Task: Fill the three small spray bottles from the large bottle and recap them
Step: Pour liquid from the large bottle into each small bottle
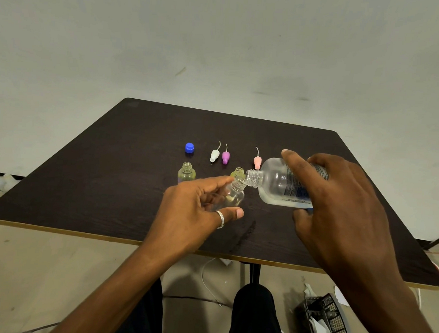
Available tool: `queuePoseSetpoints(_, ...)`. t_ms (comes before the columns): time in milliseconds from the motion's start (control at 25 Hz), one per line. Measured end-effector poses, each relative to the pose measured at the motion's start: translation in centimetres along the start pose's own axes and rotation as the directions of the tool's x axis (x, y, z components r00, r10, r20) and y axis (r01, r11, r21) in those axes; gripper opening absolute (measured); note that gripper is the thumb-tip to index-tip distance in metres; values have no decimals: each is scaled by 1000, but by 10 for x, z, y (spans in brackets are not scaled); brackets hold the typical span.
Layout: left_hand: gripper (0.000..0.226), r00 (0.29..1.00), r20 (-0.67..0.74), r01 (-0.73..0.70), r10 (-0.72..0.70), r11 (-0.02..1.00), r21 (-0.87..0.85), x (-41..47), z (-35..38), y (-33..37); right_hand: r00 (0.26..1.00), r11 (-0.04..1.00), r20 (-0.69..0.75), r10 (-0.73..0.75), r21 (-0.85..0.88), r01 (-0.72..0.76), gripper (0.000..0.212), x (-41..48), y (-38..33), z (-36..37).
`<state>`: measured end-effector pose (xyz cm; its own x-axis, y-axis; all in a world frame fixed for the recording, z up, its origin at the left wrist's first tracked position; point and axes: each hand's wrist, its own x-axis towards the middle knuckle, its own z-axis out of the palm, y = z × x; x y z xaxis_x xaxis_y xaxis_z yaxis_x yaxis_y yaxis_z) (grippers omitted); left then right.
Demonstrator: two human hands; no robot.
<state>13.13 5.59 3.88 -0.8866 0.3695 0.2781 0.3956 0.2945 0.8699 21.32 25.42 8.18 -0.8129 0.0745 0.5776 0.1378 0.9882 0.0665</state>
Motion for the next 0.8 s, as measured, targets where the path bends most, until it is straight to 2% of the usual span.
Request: queuePoseSetpoints(800,59,1000,10,9,-9,1000,-2,0,1,-1,1000,1000,-1,-1,-10,1,92,0,-1,-1)
